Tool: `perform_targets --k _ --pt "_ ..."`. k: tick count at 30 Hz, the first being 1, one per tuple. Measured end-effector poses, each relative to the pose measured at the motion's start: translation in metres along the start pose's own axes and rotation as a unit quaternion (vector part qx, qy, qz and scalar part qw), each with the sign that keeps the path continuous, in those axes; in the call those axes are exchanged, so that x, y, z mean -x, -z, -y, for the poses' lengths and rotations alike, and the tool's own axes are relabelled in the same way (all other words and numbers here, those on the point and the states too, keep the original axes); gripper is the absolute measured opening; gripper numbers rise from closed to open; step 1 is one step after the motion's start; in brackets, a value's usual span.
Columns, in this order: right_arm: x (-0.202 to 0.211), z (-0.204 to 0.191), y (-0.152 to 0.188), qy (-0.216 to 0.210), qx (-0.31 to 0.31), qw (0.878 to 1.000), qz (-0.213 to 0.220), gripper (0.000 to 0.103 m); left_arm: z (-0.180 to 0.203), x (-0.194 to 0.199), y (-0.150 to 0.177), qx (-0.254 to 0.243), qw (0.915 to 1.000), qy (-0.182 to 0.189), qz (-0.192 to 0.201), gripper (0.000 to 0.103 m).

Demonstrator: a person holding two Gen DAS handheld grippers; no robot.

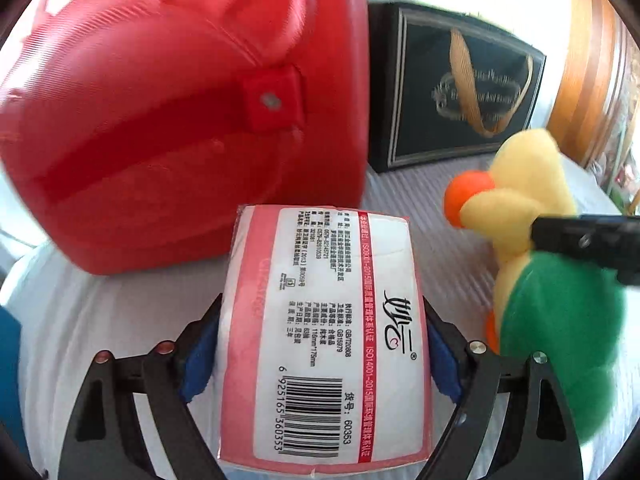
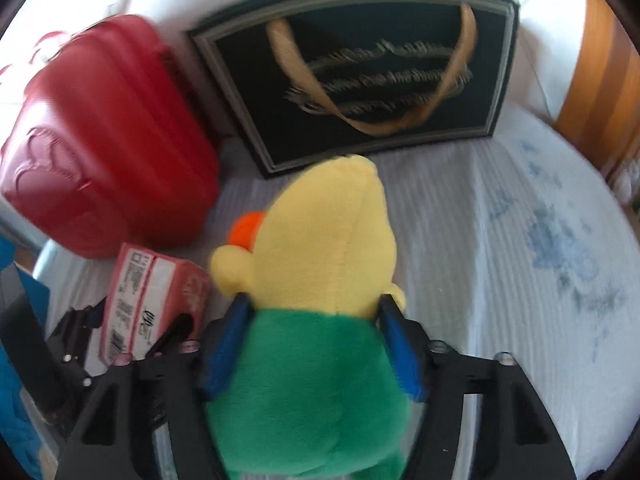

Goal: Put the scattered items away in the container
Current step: 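Grasp the pink tissue pack with left tool while right tool grasps the green-yellow duck plush, then carry the tissue pack and duck plush over the blue crate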

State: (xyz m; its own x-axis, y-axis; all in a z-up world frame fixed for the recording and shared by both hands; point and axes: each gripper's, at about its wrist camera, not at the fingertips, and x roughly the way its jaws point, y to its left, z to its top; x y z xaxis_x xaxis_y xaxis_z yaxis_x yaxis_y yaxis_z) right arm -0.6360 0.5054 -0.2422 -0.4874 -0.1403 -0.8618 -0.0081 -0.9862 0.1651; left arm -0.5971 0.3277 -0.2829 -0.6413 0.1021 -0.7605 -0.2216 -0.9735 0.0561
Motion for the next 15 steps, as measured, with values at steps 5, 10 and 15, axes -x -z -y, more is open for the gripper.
perform_targets --k 5,10,15 --pt "0.005 0.001 0.002 0.016 -0.008 1.000 -0.015 0.073 -0.010 0.019 0.007 0.008 1.0000 0.003 -0.001 0.087" --pt "-0.016 0.001 -0.013 0.031 0.000 0.999 -0.041 0.090 -0.017 0.014 0.004 0.010 0.9999 0.013 -0.002 0.087" --pt "-0.049 0.016 -0.011 0.011 -0.035 0.998 -0.059 0.083 -0.014 0.007 0.002 0.011 0.9999 0.006 0.006 0.087"
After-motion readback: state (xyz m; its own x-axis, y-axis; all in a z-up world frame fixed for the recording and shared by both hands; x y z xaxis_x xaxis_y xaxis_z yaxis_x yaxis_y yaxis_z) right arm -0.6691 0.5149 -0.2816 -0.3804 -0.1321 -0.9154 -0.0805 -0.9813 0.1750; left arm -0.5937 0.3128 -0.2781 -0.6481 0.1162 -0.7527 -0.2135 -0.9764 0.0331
